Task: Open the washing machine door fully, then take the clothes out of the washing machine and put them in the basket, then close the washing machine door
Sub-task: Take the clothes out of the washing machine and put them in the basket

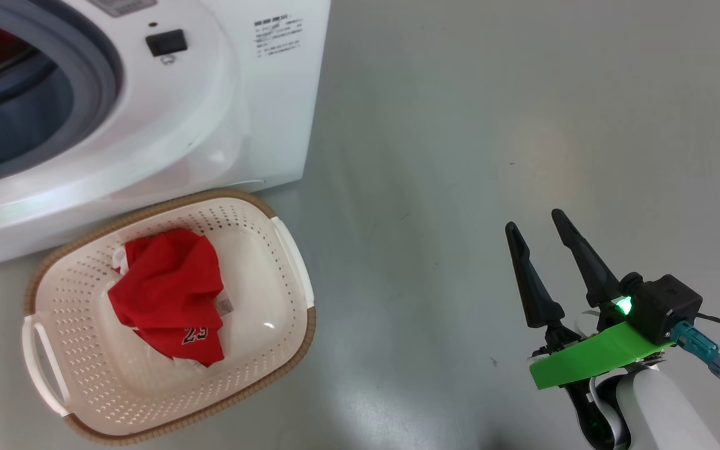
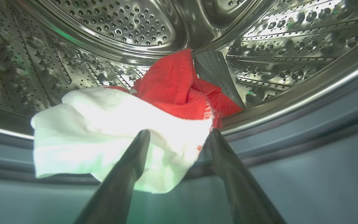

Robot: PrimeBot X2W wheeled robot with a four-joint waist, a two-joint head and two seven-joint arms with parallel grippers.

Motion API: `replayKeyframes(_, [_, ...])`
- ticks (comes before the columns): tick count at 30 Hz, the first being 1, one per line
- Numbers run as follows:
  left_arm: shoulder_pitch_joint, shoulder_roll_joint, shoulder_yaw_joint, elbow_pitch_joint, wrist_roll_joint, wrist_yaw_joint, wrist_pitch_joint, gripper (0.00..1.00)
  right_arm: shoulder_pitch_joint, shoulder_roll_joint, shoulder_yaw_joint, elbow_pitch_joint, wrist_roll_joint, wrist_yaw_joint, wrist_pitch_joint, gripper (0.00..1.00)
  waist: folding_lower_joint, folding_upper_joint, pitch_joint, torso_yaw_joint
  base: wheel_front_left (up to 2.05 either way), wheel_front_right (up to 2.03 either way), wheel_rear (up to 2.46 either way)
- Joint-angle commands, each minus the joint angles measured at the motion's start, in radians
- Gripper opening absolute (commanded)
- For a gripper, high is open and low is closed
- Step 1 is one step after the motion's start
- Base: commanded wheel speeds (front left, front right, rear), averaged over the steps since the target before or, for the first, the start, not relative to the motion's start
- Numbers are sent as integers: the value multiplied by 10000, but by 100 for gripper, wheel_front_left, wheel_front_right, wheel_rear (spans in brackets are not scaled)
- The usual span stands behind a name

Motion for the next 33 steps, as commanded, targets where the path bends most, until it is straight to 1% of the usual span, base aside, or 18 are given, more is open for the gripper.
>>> replayKeyframes(1, [-105, 654, 95, -142, 31, 92, -21, 100, -16, 7, 193, -244, 17, 63, -65, 100, 0, -1, 46, -40, 0, 0, 0])
replayKeyframes(3, [-167, 691, 62, -62, 20, 129, -12, 100, -35, 8, 198, -248, 27, 63, -65, 100, 0, -1, 73, -61, 0, 0, 0])
replayKeyframes(4, [-187, 702, 50, -28, 5, 133, -3, 87, -42, 8, 200, -248, 33, 63, -65, 100, 0, -1, 78, -69, 0, 0, 0])
replayKeyframes(5, [-198, 711, 42, 1, -12, 139, -2, 54, -45, 8, 201, -247, 37, 63, -65, 100, 0, -1, 75, -74, 0, 0, 0])
replayKeyframes(7, [-194, 718, 13, 51, -37, 142, 15, 10, -45, 8, 189, -244, 47, 63, -65, 100, 0, -1, 60, -75, 0, 0, 0])
replayKeyframes(8, [-187, 714, 3, 71, -56, 142, 16, 0, -46, 8, 184, -241, 49, 63, -65, 100, 0, -1, 46, -70, 0, 0, 0])
replayKeyframes(14, [-155, 630, -47, 111, -188, 110, -12, 0, -79, 8, 183, -201, 50, 63, -65, 100, 0, -1, -99, -10, 0, 0, 0])
replayKeyframes(18, [32, 477, -47, -228, -319, 42, -40, 0, -27, 8, 159, -159, 36, 63, -65, 100, 0, -1, -340, 91, 0, 0, 0])
replayKeyframes(27, [1699, 19, 496, -2898, -951, -53, -47, 0, 173, 8, 110, 19, -47, 63, -65, 100, 0, -1, -1121, 401, 0, 0, 0])
replayKeyframes(33, [3054, -458, 1052, -4886, -1243, -194, -48, 0, 380, 8, 56, 130, -132, 63, -65, 100, 0, -1, -1671, 640, 0, 0, 0])
